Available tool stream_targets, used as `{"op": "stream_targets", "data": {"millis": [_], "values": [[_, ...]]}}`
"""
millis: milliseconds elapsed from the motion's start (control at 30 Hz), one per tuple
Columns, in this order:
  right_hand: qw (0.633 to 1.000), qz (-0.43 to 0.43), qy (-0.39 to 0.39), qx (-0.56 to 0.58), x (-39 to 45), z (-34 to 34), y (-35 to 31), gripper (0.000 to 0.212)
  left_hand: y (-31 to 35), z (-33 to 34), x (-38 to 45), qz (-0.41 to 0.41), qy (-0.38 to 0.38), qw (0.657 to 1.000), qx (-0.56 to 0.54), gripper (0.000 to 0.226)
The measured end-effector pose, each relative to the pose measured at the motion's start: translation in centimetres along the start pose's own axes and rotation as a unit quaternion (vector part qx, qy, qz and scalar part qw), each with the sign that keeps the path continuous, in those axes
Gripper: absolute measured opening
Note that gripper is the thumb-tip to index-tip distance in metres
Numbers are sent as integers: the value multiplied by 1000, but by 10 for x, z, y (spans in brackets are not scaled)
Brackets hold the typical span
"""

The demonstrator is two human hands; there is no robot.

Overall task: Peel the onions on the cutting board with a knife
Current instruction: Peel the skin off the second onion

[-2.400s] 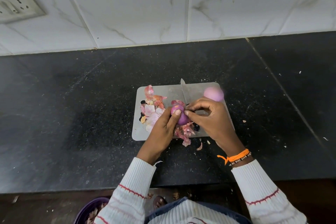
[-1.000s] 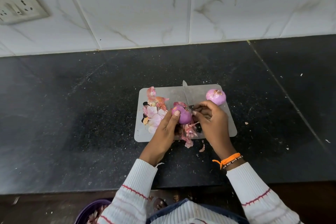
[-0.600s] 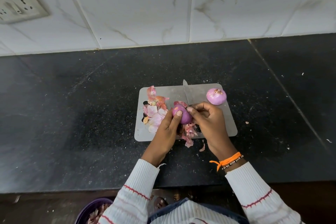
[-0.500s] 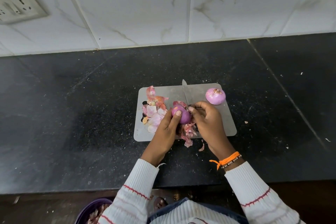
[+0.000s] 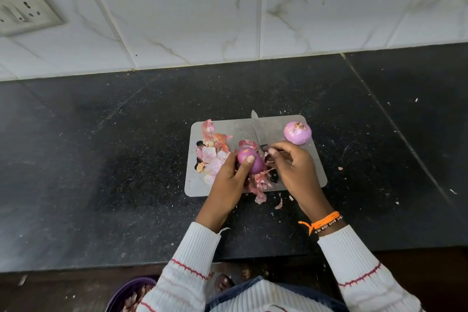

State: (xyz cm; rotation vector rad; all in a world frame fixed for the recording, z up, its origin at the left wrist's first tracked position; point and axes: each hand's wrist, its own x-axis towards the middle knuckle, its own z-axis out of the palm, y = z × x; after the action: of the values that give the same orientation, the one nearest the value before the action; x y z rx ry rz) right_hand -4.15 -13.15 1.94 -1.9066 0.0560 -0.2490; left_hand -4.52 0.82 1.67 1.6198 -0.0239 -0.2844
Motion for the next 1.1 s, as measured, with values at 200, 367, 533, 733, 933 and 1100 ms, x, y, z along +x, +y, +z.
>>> {"op": "stream_targets", "data": {"millis": [200, 367, 533, 733, 933, 1100], "values": [[995, 65, 0, 77, -1, 9, -5, 8, -3, 1, 0, 32, -4, 998, 59, 39], [998, 57, -20, 16, 1, 11, -3, 8, -3, 3, -2, 29, -13, 996, 78, 45], [997, 56, 4, -48, 3, 11, 4, 14, 1, 1, -1, 10, -11, 999, 32, 32], [994, 17, -41, -103, 0, 8, 7, 24, 2, 2, -1, -22, 12, 1000, -11, 39], [984, -73, -144, -72, -2, -1, -8, 59, 8, 2, 0, -78, 71, 993, -49, 55], [982, -73, -169, -34, -4, 2, -7, 58, 10, 3, 1, -77, 75, 994, -34, 35]]}}
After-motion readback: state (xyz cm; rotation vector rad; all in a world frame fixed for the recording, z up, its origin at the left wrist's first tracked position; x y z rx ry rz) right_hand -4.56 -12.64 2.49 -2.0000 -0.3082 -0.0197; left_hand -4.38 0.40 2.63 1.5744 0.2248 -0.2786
